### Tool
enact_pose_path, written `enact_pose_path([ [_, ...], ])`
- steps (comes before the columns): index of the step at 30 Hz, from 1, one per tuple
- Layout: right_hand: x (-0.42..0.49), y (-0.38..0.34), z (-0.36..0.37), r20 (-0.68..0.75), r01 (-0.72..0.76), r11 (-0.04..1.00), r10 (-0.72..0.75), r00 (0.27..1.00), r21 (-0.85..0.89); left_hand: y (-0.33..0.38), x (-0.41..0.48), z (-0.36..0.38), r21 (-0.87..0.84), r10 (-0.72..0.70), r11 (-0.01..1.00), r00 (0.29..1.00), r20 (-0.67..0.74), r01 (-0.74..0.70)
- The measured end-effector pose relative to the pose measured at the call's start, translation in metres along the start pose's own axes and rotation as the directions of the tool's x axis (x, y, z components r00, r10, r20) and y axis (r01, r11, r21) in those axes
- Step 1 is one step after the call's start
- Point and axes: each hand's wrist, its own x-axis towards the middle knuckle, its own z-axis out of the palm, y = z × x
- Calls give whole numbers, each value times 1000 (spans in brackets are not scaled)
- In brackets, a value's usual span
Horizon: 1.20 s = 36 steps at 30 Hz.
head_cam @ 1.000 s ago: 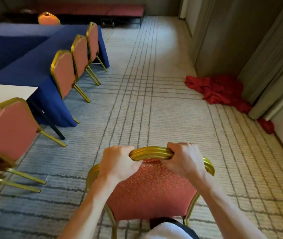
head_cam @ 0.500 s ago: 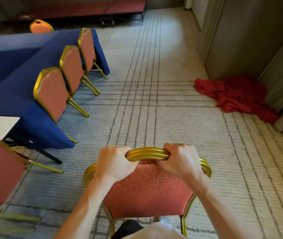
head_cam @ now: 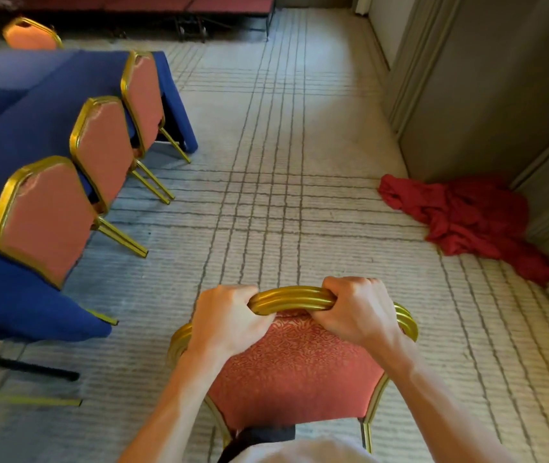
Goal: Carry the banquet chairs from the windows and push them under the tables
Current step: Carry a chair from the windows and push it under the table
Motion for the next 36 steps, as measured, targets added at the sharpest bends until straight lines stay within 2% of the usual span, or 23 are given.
enact_pose_path([
  [10,196,18,17,-14,-118,993,118,993,19,-60,212,16,-63,138,989,990,26,-136],
  [13,256,33,29,-60,-100,994,103,993,48,-78,277,27,-49,176,983,984,12,-175],
  [19,399,83,82,-42,-113,991,117,992,73,-120,417,77,-16,153,988,988,32,-152],
  [21,447,99,94,18,-118,990,117,993,78,-129,463,88,0,155,988,987,49,-156],
  [25,545,127,107,36,-61,995,58,998,74,-149,549,104,33,122,992,991,49,-124],
  [28,612,139,113,46,-51,997,48,998,61,-163,607,111,43,127,991,992,-15,-127],
  [36,797,166,158,85,7,1000,-9,996,18,-233,774,158,13,65,998,998,-26,-65],
])
